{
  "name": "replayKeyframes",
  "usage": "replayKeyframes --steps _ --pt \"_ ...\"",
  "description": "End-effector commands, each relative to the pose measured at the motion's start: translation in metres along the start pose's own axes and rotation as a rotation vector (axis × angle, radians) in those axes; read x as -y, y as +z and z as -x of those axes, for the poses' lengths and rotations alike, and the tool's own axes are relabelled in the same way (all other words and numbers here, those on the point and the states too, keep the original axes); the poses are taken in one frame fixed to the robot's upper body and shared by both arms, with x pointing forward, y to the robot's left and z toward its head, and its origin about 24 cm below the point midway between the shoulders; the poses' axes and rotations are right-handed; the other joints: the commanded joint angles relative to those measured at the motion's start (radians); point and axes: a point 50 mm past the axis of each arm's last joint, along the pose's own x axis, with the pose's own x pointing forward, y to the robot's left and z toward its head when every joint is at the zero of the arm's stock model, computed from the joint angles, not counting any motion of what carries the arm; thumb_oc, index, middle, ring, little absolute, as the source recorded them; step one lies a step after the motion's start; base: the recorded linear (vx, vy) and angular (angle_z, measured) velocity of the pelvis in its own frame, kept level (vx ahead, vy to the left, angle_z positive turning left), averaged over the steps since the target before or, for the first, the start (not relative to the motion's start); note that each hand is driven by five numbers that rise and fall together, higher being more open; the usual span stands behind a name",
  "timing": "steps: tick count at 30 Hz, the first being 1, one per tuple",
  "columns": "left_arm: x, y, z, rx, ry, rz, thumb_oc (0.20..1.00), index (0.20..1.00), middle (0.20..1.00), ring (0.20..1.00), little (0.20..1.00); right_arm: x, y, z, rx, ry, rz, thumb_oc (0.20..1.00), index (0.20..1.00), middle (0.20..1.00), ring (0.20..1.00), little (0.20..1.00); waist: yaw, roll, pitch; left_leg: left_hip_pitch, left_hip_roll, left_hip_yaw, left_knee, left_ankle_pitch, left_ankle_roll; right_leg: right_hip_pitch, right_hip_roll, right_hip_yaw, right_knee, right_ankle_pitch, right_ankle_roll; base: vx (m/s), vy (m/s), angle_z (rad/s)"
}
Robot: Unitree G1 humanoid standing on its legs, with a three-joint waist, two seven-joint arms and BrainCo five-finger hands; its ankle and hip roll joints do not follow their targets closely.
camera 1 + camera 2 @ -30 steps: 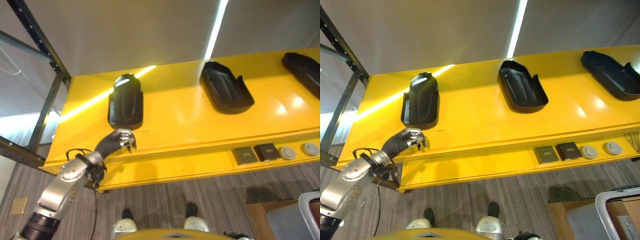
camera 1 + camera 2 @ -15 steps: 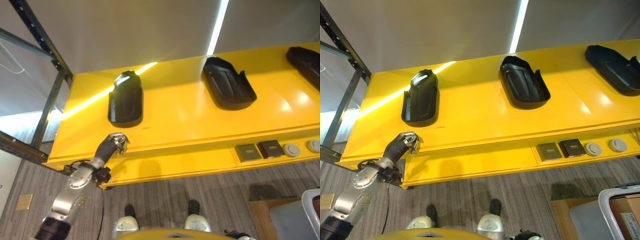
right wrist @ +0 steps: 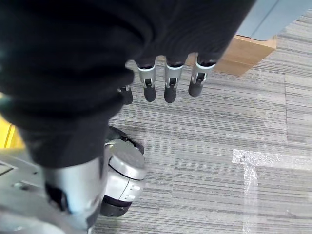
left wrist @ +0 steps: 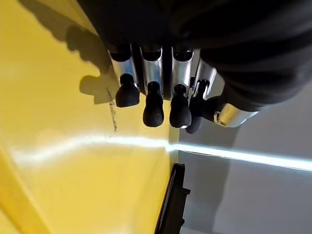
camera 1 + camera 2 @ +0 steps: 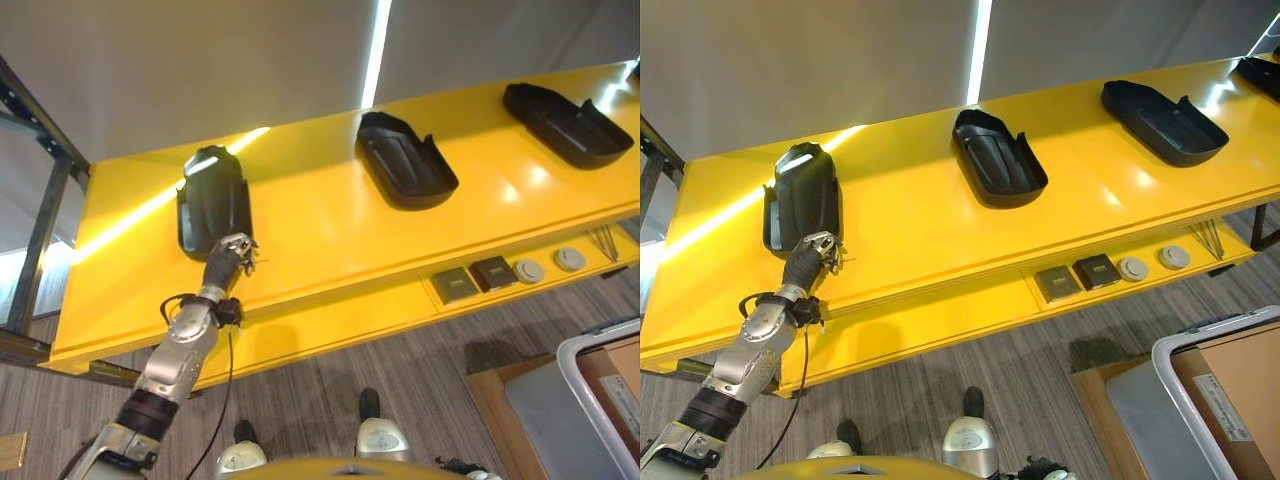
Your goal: Move parts from the plastic box to the shelf.
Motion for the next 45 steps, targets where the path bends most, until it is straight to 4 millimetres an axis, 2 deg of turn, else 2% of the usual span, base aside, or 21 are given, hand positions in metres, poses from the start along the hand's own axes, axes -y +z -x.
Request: replayKeyframes --steps 1,7,12,16,19,20,22,24,30,32,35,36,37,39,42,45 --pt "0.002 0.019 -0.016 0.089 0.04 -0.011 0.2 0.2 0.2 0.2 0.2 0.0 0.01 0.001 0.031 0.007 0.049 1.0 1.0 1.0 1.0 1.0 0.0 -0.016 0.048 -0.042 0.005 0.05 0.135 -0.098 0.048 0.023 -0.006 -0.01 0.082 -0.144 -0.008 -0.01 -0.011 -0.07" --pt "-0.013 0.006 -0.02 0.04 0.136 -0.032 0.2 0.2 0.2 0.2 0.2 0.001 0.011 0.001 0.039 0.008 0.064 1.0 1.0 1.0 1.0 1.0 -0.011 -0.021 0.052 -0.046 0.011 0.059 0.146 -0.099 0.047 0.017 -0.006 -0.006 0.089 -0.148 -0.011 0.0 -0.005 -0.05" --pt "-0.021 0.003 -0.021 0.025 0.162 -0.037 0.2 0.2 0.2 0.2 0.2 0.002 0.012 0.001 0.041 0.006 0.074 1.0 1.0 1.0 1.0 1.0 -0.014 -0.021 0.056 -0.05 0.016 0.062 0.155 -0.1 0.046 0.015 -0.008 -0.007 0.095 -0.15 -0.013 0.0 0.0 0.0" --pt "-0.017 0.007 -0.021 0.055 0.098 -0.054 0.2 0.2 0.2 0.2 0.2 0.002 0.014 0.001 0.047 0.003 0.079 1.0 1.0 1.0 1.0 1.0 -0.013 -0.023 0.061 -0.053 0.017 0.063 0.16 -0.103 0.047 0.013 -0.009 -0.008 0.098 -0.152 -0.015 0.0 0.0 0.0" --pt "-0.004 0.019 -0.02 0.125 -0.03 -0.054 0.2 0.2 0.2 0.2 0.2 0.003 0.015 0.001 0.049 -0.002 0.076 1.0 1.0 1.0 1.0 1.0 -0.007 -0.021 0.064 -0.053 0.014 0.06 0.157 -0.104 0.049 0.015 -0.01 -0.011 0.095 -0.15 -0.015 0.0 0.0 0.0" --pt "0.001 0.025 -0.018 0.15 -0.079 -0.046 0.297 0.297 0.297 0.297 0.297 0.003 0.015 0.001 0.05 -0.004 0.073 1.0 1.0 1.0 1.0 1.0 -0.005 -0.02 0.064 -0.052 0.013 0.059 0.155 -0.104 0.049 0.017 -0.01 -0.013 0.092 -0.149 -0.016 0.0 0.0 0.0" --pt "0.013 0.036 -0.013 0.197 -0.191 -0.015 1.0 1.0 1.0 1.0 1.0 0.004 0.015 0.0 0.046 -0.008 0.066 1.0 1.0 1.0 1.0 1.0 0.002 -0.018 0.063 -0.048 0.009 0.056 0.151 -0.105 0.05 0.024 -0.01 -0.018 0.085 -0.146 -0.016 0.0 0.0 0.0" --pt "0.034 0.048 -0.003 0.237 -0.367 0.015 1.0 1.0 1.0 1.0 1.0 0.004 0.014 0.0 0.04 -0.013 0.061 1.0 1.0 1.0 1.0 1.0 0.013 -0.014 0.057 -0.041 0.004 0.052 0.145 -0.106 0.051 0.035 -0.01 -0.024 0.075 -0.142 -0.015 0.0 0.018 0.04" --pt "0.067 0.068 0.021 0.332 -0.71 0.185 1.0 1.0 1.0 1.0 1.0 0.004 0.013 -0.001 0.027 -0.022 0.05 1.0 1.0 1.0 1.0 1.0 0.028 -0.006 0.037 -0.017 -0.008 0.049 0.12 -0.106 0.053 0.062 -0.009 -0.041 0.05 -0.132 -0.01 0.0 0.016 0.02" --pt "0.088 0.07 0.034 0.371 -0.87 0.139 1.0 1.0 1.0 1.0 1.0 0.003 0.015 -0.002 0.024 -0.021 0.049 1.0 1.0 1.0 1.0 1.0 0.03 -0.009 0.019 0.001 -0.015 0.053 0.104 -0.107 0.053 0.076 -0.005 -0.041 0.037 -0.128 -0.004 -0.02 0.013 0.01" --pt "0.11 0.053 0.043 0.291 -1.007 -0.006 1.0 1.0 1.0 1.0 1.0 0.004 0.019 -0.003 0.031 -0.027 0.054 1.0 1.0 1.0 1.0 1.0 0.021 -0.012 0.003 0.025 -0.018 0.066 0.084 -0.106 0.05 0.09 0.002 -0.039 0.019 -0.124 0.005 -0.04 0.04 0.0" --pt "0.117 0.037 0.043 0.192 -1.055 -0.081 1.0 1.0 1.0 1.0 1.0 0.007 0.02 -0.004 0.032 -0.031 0.064 1.0 1.0 1.0 1.0 1.0 0.012 -0.013 -0.007 0.04 -0.02 0.077 0.074 -0.107 0.049 0.097 0.006 -0.033 0.011 -0.123 0.01 -0.04 0.087 -0.04" --pt "0.118 0.025 0.039 0.144 -1.037 -0.194 1.0 1.0 1.0 1.0 1.0 0.009 0.019 -0.004 0.032 -0.034 0.074 1.0 1.0 1.0 1.0 1.0 0.001 -0.012 -0.018 0.051 -0.021 0.087 0.067 -0.108 0.049 0.101 0.008 -0.027 0.005 -0.12 0.015 -0.02 0.078 -0.06" --pt "0.115 0.009 0.034 0.051 -0.987 -0.215 1.0 1.0 1.0 1.0 1.0 0.01 0.019 -0.005 0.031 -0.034 0.082 1.0 1.0 1.0 1.0 1.0 -0.005 -0.013 -0.023 0.057 -0.022 0.094 0.064 -0.11 0.05 0.103 0.009 -0.022 0.003 -0.12 0.017 -0.01 0.049 -0.09" --pt "0.092 -0.031 0.024 -0.144 -0.841 -0.337 1.0 1.0 1.0 1.0 1.0 0.012 0.016 -0.005 0.026 -0.034 0.086 1.0 1.0 1.0 1.0 1.0 -0.017 -0.013 -0.036 0.071 -0.025 0.109 0.056 -0.114 0.054 0.104 0.01 -0.012 0.001 -0.12 0.022 -0.01 0.043 -0.12" --pt "0.054 -0.075 0.027 -0.359 -0.662 -0.376 1.0 1.0 1.0 1.0 1.0 0.012 0.014 -0.005 0.015 -0.03 0.061 1.0 1.0 1.0 1.0 1.0 -0.014 -0.014 -0.04 0.076 -0.025 0.114 0.06 -0.119 0.058 0.106 0.009 -0.012 0.002 -0.121 0.021 -0.03 0.037 -0.11"
